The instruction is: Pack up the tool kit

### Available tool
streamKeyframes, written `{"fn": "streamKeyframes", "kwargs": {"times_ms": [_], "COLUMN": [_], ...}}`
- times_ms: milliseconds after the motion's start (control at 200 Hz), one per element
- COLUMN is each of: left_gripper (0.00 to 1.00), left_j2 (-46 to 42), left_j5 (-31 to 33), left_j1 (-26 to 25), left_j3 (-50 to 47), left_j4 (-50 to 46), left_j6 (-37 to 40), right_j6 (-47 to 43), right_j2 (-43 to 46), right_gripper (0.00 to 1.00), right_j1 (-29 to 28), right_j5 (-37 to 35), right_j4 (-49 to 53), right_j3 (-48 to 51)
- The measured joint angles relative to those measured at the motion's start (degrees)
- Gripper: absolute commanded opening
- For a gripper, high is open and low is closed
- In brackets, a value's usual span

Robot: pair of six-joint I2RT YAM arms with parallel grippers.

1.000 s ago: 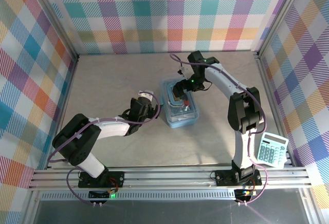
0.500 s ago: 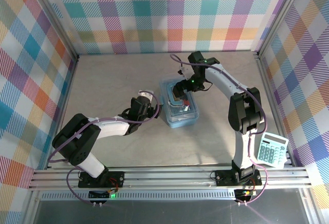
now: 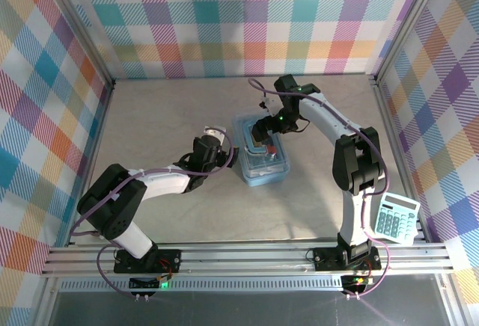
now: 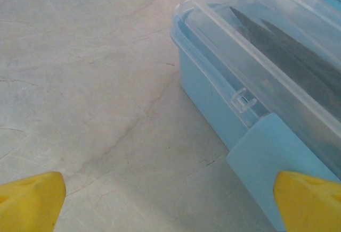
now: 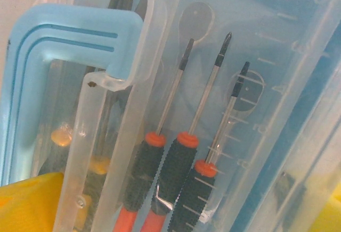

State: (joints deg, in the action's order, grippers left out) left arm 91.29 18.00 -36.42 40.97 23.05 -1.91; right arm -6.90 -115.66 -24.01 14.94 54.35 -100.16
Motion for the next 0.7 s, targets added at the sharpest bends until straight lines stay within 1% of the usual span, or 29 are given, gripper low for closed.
{"fn": "streamKeyframes", "kwargs": {"times_ms": [305,700], "left_gripper": [1.0,1.0], "left_j2": [0.83,3.28], "left_j5": [-1.53,-4.76], "left_j1": [0.26,1.14], "left_j3": [0.11,-1.62], "left_j4": [0.72,7.28], "left_j6": [-0.94,-5.29], "right_j6": [0.0,0.13], "right_j2": [0.0,0.0], "right_gripper": [0.99,0.99], "right_j1": [0.04,0.7], "right_j5": [0.15,-0.07], "right_j4": [0.0,-0.04], "right_j3": [0.0,0.0]}}
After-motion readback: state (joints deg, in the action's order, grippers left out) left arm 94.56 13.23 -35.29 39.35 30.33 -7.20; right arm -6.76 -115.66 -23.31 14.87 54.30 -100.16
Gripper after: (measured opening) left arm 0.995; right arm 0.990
